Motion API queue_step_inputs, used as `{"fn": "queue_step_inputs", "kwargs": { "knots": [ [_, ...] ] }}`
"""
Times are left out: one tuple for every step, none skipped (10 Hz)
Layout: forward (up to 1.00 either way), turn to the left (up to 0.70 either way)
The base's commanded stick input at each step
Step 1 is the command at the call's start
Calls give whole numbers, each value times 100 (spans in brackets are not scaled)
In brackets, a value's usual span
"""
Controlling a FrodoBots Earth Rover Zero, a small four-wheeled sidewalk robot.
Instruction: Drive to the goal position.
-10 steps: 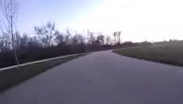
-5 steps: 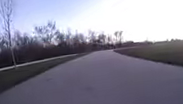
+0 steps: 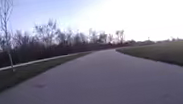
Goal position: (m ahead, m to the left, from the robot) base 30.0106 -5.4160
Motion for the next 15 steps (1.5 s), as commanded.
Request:
{"fn": "queue_step_inputs", "kwargs": {
  "knots": [
    [100,1],
    [100,1],
    [100,1],
    [100,1],
    [100,1],
    [100,1],
    [100,1],
    [100,1],
    [100,1],
    [100,1],
    [100,1],
    [100,1],
    [100,1],
    [100,1],
    [100,1]
  ]
}}
